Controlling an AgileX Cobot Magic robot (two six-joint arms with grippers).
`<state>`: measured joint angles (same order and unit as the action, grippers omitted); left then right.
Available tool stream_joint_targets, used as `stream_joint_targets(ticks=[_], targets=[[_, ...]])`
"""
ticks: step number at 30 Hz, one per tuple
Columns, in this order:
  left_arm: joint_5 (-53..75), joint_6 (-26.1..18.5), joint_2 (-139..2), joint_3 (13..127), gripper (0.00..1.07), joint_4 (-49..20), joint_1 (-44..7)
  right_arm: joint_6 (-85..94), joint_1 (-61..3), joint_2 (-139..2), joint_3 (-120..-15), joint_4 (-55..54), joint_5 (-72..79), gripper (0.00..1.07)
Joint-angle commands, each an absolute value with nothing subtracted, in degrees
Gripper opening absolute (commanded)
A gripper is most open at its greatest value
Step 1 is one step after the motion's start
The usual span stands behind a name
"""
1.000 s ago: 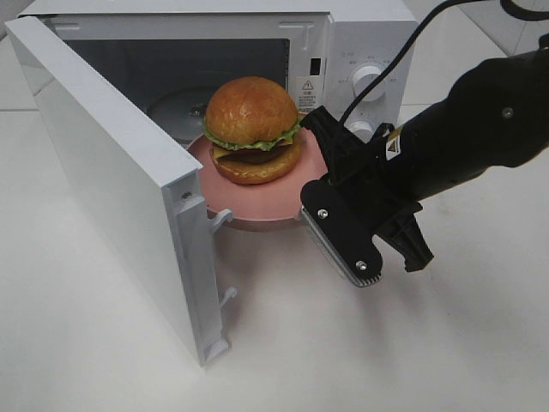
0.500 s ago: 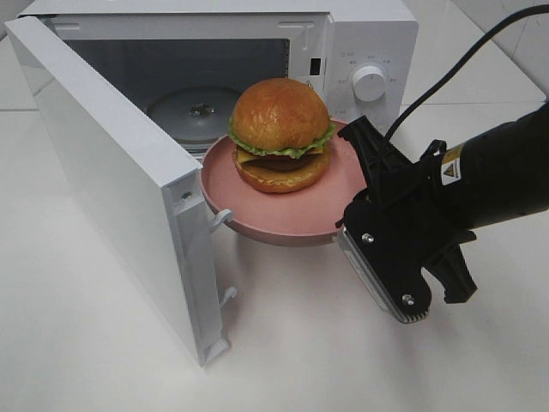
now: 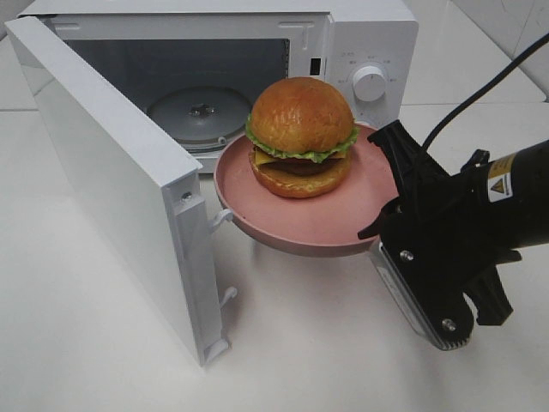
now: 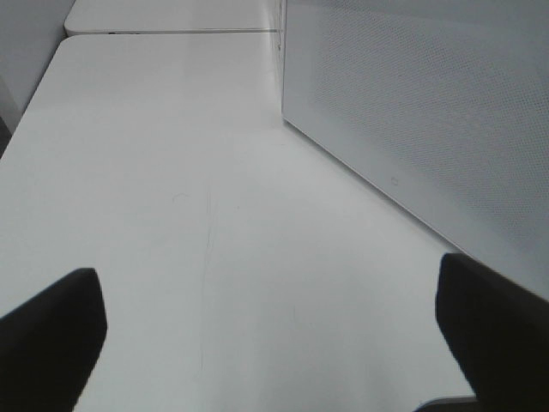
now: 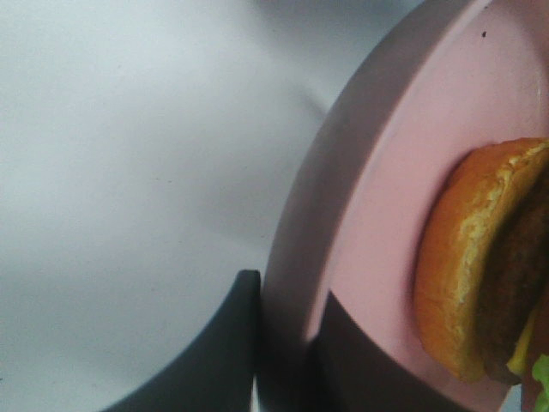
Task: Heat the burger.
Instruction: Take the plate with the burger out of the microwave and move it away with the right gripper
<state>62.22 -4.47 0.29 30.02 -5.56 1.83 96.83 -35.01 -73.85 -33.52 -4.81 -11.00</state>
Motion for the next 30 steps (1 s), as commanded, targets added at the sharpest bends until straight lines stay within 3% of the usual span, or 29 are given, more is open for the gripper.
stream_joint_targets(ticks=[1, 17, 30], targets=[[61.42, -4.30, 0.52, 29.91, 0.99, -5.44, 1.95, 95.80, -34.72, -71.39, -33.06, -4.76, -8.54, 0.01], [61.42, -4.30, 0.52, 29.91, 0.99, -5.44, 1.95, 93.16, -34.72, -60.79, -27.22, -3.95, -14.50, 0.01], [61.42, -4.30, 0.52, 29.91, 0.99, -5.44, 1.95, 83.19, -34.72, -54.37, -26.87, 5.96, -23.03, 0.02]])
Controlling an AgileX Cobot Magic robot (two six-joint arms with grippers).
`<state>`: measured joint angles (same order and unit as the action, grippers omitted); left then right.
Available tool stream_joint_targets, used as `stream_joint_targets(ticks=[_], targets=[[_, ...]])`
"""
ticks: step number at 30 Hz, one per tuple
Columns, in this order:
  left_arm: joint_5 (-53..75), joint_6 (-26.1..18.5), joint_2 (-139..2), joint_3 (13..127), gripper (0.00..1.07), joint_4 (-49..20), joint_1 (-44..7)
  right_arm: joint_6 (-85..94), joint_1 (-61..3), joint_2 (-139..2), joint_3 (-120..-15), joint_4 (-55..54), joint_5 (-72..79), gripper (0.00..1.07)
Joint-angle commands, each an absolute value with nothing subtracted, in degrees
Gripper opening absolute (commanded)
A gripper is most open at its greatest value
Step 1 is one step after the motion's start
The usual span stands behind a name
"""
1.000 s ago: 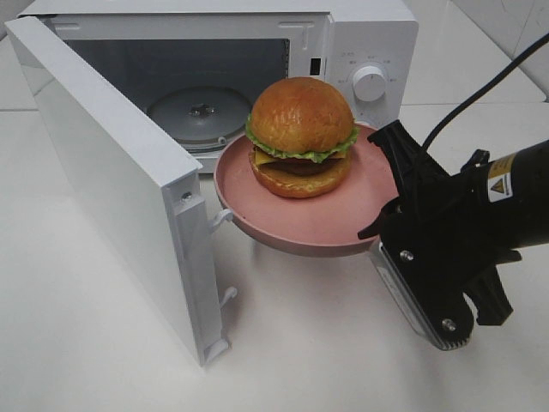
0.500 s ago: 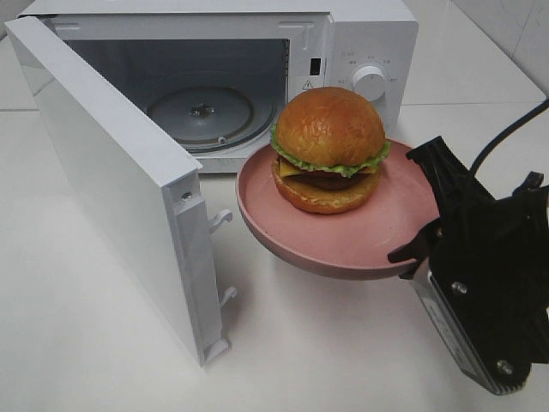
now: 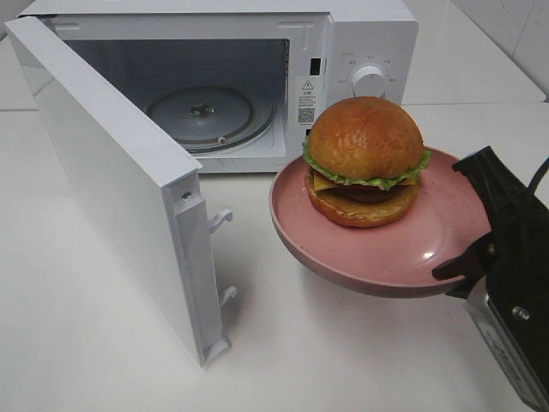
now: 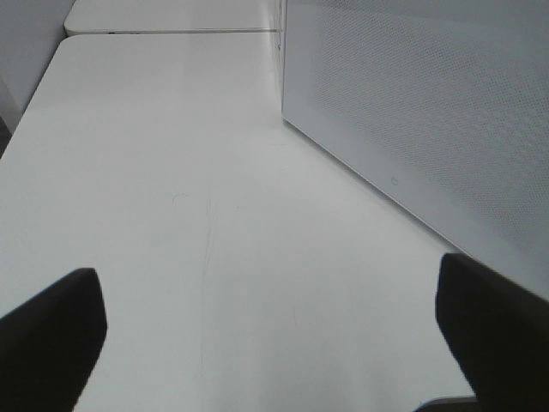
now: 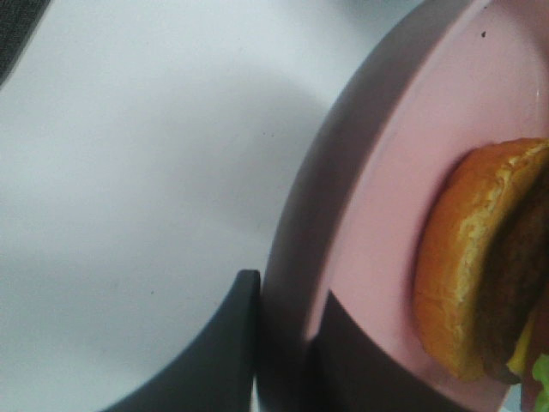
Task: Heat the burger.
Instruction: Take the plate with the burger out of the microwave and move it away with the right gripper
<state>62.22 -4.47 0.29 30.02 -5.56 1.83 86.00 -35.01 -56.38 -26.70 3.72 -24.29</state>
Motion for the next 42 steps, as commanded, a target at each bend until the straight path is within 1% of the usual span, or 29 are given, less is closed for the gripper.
stream_joint_targets(ticks=[1, 8, 10, 13, 15, 24, 29, 42], targets=[[61.42, -4.30, 0.52, 29.91, 0.99, -5.44, 1.95, 81.59, -34.72, -53.17, -26.87, 7.33, -25.15, 0.02], [61.42, -4.30, 0.52, 29.91, 0.99, -5.44, 1.95, 75.57, -34.72, -50.48, -26.87, 10.54, -30.31, 0.02], [61.42, -4.30, 0.52, 29.91, 0.99, -5.44, 1.95, 69.84, -34.72, -49.56, -26.87, 13.41, -34.15, 0.02], [61.42, -4.30, 0.52, 29.91, 0.99, -5.44, 1.95, 68.47, -34.72, -49.56, -26.87, 14.55, -34.89, 0.02], [61.42, -4.30, 0.52, 29.91, 0.99, -5.44, 1.95, 60.33, -34.72, -49.56, -26.87, 19.42, -36.33, 0.02], [61.42, -4.30, 0.52, 29.91, 0.99, -5.44, 1.95, 44.35, -34.72, -49.56, -26.87, 28.07, -38.04, 0.03], [61.42, -4.30, 0.52, 29.91, 0.99, -5.44, 1.95, 31.97, -34.72, -49.62, -26.87, 34.49, -38.96, 0.03], [61.42, -4.30, 0.52, 29.91, 0.99, -5.44, 1.95, 15.36, -34.72, -51.34, -26.87, 46.12, -43.43, 0.03]])
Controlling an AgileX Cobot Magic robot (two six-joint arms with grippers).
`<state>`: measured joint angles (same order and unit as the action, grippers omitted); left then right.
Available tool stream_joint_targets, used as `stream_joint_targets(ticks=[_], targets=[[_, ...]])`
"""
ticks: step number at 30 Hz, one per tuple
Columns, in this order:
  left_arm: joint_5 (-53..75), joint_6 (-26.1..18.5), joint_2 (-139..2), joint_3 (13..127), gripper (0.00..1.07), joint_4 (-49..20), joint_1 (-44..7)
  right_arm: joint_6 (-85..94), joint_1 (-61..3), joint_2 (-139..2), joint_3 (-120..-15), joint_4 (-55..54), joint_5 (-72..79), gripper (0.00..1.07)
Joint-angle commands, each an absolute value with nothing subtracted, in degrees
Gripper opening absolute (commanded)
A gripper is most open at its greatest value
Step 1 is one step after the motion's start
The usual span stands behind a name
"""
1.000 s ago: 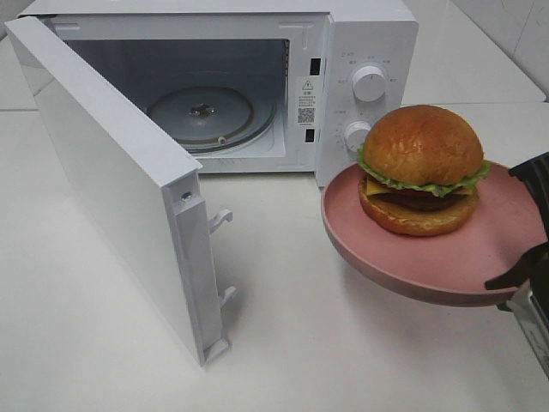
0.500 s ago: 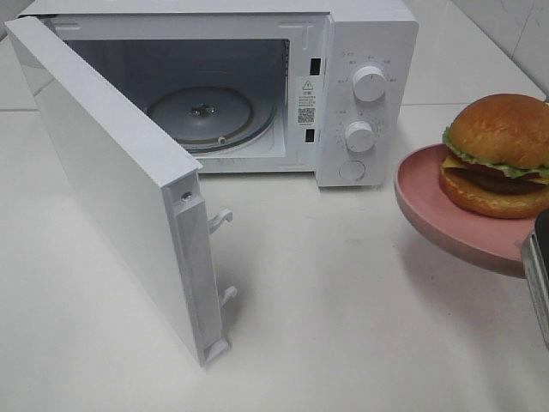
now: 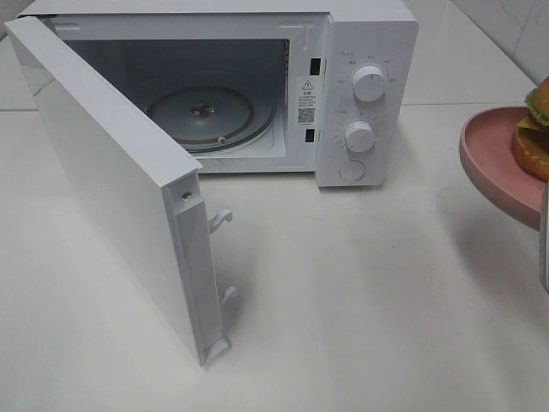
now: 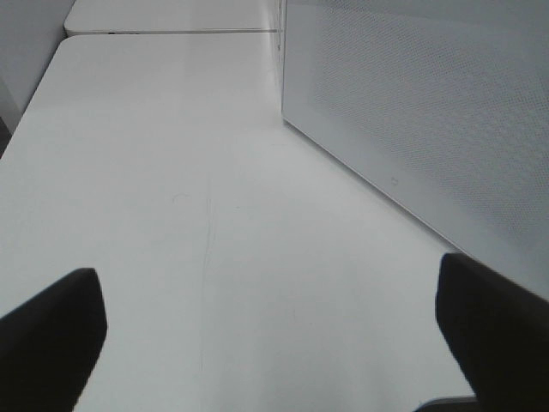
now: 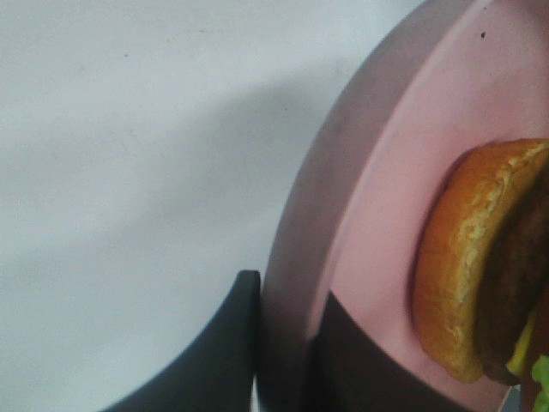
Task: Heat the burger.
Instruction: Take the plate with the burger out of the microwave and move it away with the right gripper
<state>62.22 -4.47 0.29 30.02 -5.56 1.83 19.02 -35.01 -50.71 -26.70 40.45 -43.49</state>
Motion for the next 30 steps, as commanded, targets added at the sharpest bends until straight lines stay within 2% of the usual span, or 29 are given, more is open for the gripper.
stream_joint_targets(ticks=[1, 11, 20, 30], targets=[[61.42, -4.30, 0.52, 29.91, 0.99, -5.44, 1.95, 15.36, -34.72, -51.34, -26.87, 46.12, -43.43, 0.03], [61.42, -4.30, 0.52, 29.91, 0.99, -5.44, 1.95, -3.78, -34.72, -58.38, -26.87, 53.92, -47.78, 0.03], [61.42, -4.30, 0.52, 29.91, 0.99, -5.44, 1.95, -18.16, -34.72, -64.23, -26.87, 55.06, -52.08, 0.04], [61.42, -4.30, 0.52, 29.91, 0.99, -5.44, 1.95, -42.11, -34.72, -73.22, -26.87, 57.07, -54.95, 0.04]])
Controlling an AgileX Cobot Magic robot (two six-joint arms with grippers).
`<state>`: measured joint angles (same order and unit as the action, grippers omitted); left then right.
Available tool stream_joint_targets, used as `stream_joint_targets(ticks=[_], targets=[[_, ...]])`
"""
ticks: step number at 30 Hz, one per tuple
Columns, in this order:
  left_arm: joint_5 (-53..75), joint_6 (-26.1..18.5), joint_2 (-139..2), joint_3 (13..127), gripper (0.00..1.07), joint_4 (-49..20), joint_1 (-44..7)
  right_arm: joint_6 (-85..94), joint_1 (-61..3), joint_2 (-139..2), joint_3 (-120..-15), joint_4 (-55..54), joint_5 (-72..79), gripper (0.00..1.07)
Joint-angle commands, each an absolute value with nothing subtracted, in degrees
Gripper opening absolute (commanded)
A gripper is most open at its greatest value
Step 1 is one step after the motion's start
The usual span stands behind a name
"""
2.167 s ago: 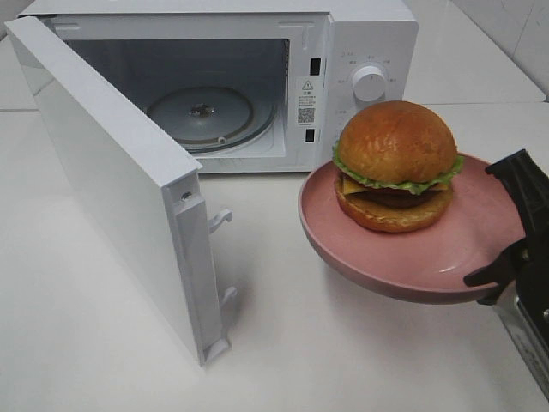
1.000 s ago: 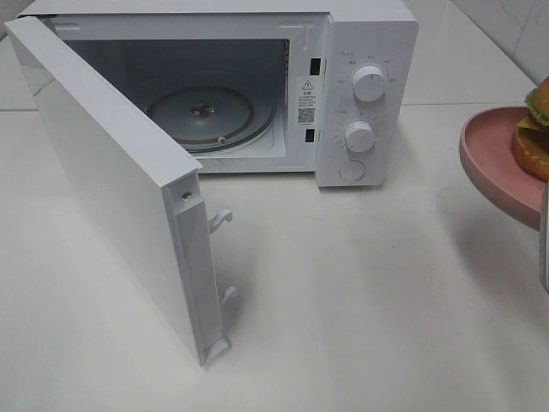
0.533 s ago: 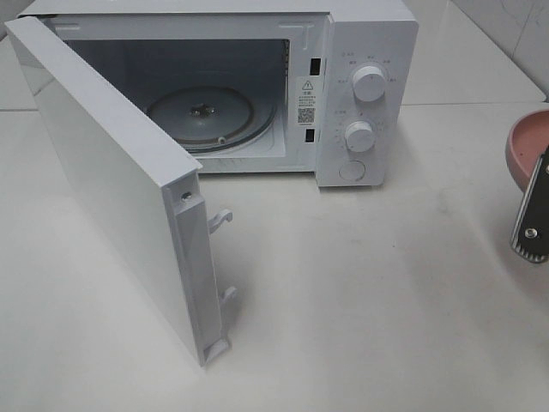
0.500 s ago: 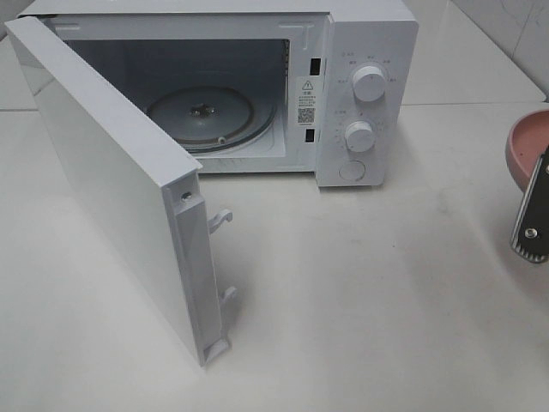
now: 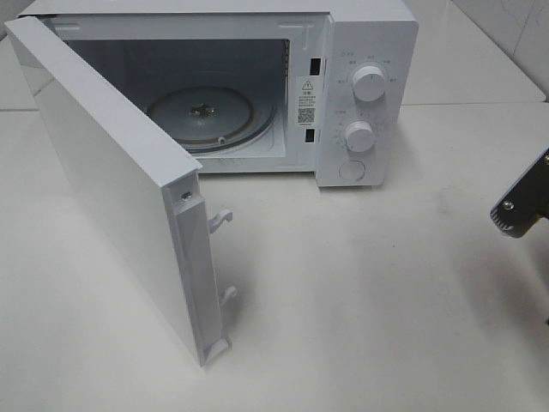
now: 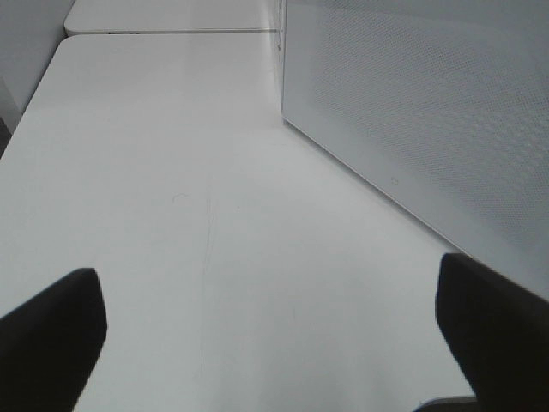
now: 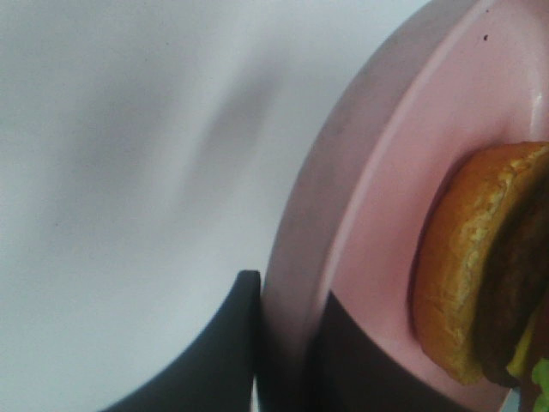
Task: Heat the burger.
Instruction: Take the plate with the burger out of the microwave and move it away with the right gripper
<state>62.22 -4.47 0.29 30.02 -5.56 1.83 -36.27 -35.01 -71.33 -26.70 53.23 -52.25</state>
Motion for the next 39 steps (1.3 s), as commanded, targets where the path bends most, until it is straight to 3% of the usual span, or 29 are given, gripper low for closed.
stream_joint_targets(ticks=[1, 26, 32, 39], targets=[[61.42, -4.30, 0.52, 29.91, 0.99, -5.44, 1.95, -44.06, -34.72, -74.08, -26.87, 57.07, -54.95, 0.04], [61.42, -4.30, 0.52, 29.91, 0.99, -5.44, 1.95, -71.85, -34.72, -100.84, -26.93, 61.76, -49.16, 0.11], [61.42, -4.30, 0.52, 29.91, 0.99, -5.44, 1.95, -72.14, -34.72, -104.11, -26.93, 62.68, -47.61, 0.18], [61.42, -4.30, 0.52, 29.91, 0.99, -5.44, 1.95, -70.07, -34.95, -103.30, -28.07, 61.42, -48.19, 0.38]])
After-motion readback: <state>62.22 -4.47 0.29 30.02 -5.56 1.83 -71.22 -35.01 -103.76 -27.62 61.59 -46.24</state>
